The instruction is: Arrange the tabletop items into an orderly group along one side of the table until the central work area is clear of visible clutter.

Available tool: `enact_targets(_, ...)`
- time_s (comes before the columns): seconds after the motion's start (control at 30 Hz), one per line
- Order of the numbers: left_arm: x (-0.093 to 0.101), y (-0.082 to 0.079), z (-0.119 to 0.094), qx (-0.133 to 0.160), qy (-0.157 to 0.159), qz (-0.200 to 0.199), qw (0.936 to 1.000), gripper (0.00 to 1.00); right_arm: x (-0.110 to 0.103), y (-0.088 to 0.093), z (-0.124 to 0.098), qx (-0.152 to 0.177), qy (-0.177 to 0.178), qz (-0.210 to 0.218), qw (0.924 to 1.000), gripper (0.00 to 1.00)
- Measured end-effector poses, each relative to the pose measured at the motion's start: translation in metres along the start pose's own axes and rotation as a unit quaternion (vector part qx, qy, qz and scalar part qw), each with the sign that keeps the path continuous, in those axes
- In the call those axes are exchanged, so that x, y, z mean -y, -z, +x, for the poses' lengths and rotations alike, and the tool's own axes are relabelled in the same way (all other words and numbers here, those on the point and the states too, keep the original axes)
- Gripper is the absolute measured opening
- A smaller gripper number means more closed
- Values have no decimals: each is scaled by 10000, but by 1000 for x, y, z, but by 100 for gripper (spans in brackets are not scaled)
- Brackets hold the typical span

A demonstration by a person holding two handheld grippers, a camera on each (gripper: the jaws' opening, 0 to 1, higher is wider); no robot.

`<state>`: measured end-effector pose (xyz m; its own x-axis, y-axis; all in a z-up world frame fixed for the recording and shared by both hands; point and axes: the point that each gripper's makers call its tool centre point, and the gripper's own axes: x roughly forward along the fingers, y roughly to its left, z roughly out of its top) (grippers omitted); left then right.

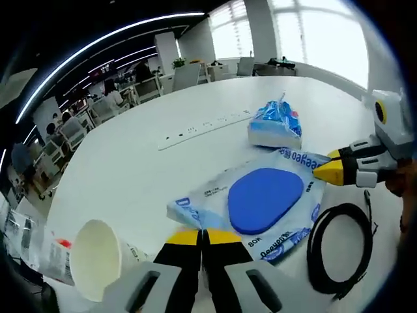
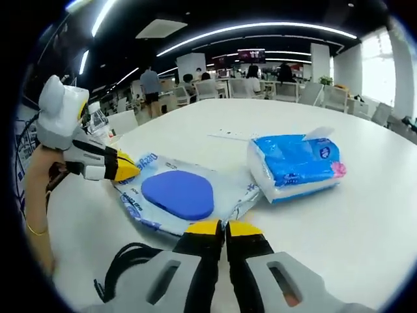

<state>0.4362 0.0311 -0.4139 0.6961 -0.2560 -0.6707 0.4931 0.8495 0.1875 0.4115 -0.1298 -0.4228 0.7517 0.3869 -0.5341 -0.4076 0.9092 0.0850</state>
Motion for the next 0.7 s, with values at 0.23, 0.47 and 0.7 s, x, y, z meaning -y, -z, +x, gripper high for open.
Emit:
enact_targets(0.23, 3, 11, 5, -295, 20, 304, 9991, 0, 0, 8, 3, -48, 7, -37, 10000, 1)
enact_targets(0.47, 3, 16, 7, -433, 40, 376, 9983, 1, 0, 15, 2, -239, -16, -16, 9997, 2)
enact_targets(0.7, 1, 14, 2, -509, 94, 535, 9972, 7, 4, 20, -1, -416, 134, -184, 9989, 12)
